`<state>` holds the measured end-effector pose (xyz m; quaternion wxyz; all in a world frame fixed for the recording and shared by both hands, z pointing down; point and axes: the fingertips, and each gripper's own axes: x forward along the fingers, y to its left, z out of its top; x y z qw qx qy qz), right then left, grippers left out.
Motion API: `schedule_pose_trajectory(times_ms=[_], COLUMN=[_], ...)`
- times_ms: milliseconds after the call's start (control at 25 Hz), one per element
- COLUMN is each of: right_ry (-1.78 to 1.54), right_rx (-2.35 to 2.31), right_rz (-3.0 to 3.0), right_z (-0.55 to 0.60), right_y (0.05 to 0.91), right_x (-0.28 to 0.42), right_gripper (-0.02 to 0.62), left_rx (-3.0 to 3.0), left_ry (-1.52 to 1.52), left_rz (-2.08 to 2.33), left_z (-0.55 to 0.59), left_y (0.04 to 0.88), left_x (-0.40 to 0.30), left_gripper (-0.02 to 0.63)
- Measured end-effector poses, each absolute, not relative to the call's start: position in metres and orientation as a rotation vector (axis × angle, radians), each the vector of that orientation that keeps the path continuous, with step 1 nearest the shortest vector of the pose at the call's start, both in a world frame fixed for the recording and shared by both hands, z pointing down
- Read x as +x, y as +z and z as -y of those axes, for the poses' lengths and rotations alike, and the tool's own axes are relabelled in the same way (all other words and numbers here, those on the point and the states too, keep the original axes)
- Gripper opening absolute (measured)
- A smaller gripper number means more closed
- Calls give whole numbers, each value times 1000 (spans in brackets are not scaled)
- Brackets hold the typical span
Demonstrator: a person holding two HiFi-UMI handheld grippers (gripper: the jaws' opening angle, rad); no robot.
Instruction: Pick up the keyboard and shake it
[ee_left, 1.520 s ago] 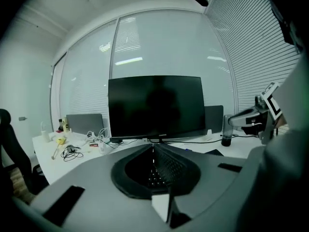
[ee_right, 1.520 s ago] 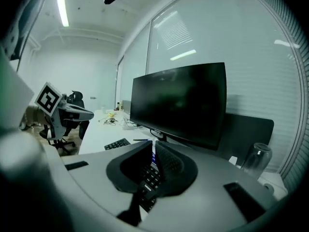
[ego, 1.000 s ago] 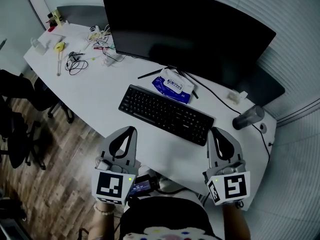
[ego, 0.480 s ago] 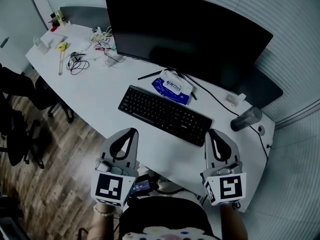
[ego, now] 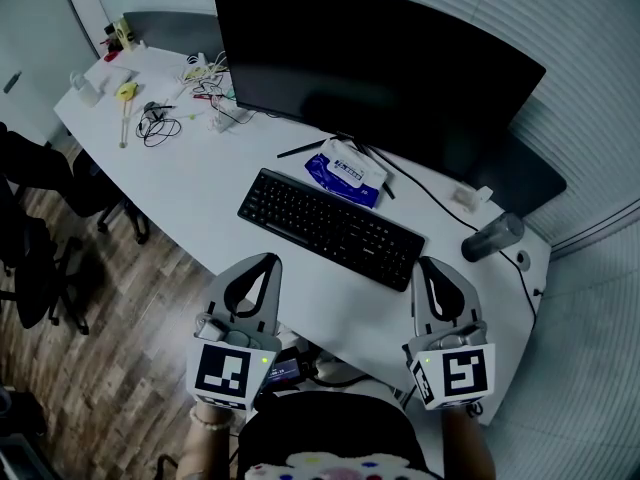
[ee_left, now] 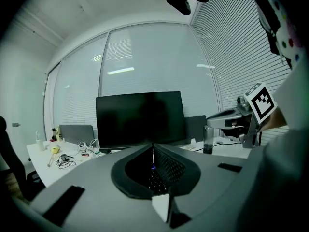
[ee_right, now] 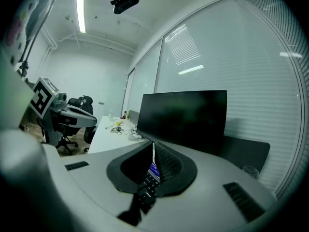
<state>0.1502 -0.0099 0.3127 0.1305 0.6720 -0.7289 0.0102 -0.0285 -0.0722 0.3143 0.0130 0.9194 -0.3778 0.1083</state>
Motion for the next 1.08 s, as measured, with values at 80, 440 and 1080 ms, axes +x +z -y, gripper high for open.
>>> schedule_pose_trajectory(times_ms=[80, 440, 1080], right_ry=[21, 26, 55], right_rx=[1947, 1957, 1961], right_rz=[2114, 2115, 2151], right_z=[9, 10, 14], right_y=[313, 314, 307], right_x=[149, 144, 134], right_gripper=[40, 40, 40], left_rx=[2864, 2871, 2870], left_ry=[338, 338, 312], left_rz=[1182, 1178, 1203], left_z=[72, 72, 73], left_y=[314, 312, 307], left_x=[-30, -34, -46], left_gripper=[21, 21, 21])
